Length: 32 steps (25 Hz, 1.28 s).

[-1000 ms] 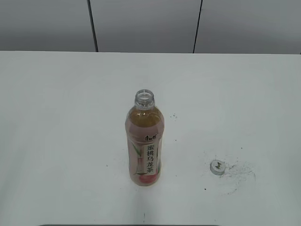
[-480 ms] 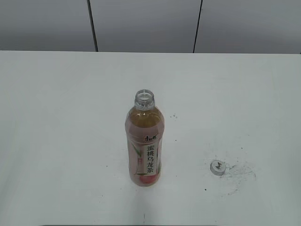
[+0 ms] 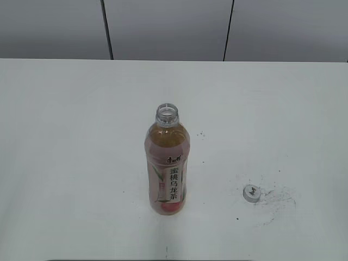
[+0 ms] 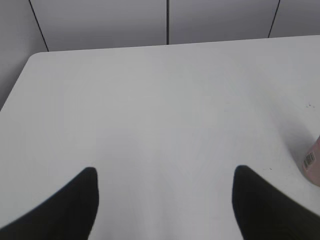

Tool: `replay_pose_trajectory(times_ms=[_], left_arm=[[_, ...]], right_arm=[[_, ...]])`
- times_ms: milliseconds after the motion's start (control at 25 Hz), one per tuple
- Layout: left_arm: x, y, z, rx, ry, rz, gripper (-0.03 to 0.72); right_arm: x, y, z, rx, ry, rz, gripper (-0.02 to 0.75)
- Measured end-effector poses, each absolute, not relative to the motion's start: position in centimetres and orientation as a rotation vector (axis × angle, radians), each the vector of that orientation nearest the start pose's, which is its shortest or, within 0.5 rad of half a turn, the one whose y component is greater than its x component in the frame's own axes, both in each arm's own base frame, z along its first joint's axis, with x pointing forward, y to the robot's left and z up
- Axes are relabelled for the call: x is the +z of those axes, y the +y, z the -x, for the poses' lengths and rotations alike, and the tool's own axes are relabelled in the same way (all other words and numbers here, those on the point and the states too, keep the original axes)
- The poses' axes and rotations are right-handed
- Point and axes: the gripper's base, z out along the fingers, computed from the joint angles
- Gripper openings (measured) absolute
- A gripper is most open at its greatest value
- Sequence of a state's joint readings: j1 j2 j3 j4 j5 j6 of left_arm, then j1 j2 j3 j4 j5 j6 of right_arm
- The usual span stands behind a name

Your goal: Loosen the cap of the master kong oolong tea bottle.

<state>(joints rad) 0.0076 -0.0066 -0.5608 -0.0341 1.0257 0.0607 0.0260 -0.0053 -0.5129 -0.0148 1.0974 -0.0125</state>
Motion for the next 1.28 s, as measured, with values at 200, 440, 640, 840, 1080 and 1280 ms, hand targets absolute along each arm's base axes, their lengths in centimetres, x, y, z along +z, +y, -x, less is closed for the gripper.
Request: replay_pose_trajectory(times_ms=[200, 440, 640, 840, 1080, 1280], left_arm=[[29.68, -0.28, 1.23, 0.004, 1.941, -0.054, 0.490], [29.68, -0.29, 1.23, 0.003, 1.941, -0.054, 0.475], [29.68, -0.40, 1.24, -0.013, 1.940, -0.055, 0.472], [29.69, -0.43, 1.24, -0.018, 1.940, -0.055, 0.470], [29.69, -0.44, 1.24, -0.019, 1.940, -0.055, 0.452], [29.69, -0.45, 1.24, -0.022, 1.940, -0.055, 0.448]], right_arm=[[27.78, -0.14, 0.87, -0.010, 2.062, 0.038, 0.564], [27.78, -0.14, 0.87, -0.024, 2.062, 0.062, 0.564], [27.78, -0.09, 0.87, -0.035, 2.061, 0.093, 0.564], [27.78, -0.02, 0.88, -0.042, 2.059, 0.124, 0.564], [27.78, -0.02, 0.88, -0.045, 2.059, 0.128, 0.564], [27.78, -0.02, 0.88, -0.045, 2.059, 0.128, 0.564]])
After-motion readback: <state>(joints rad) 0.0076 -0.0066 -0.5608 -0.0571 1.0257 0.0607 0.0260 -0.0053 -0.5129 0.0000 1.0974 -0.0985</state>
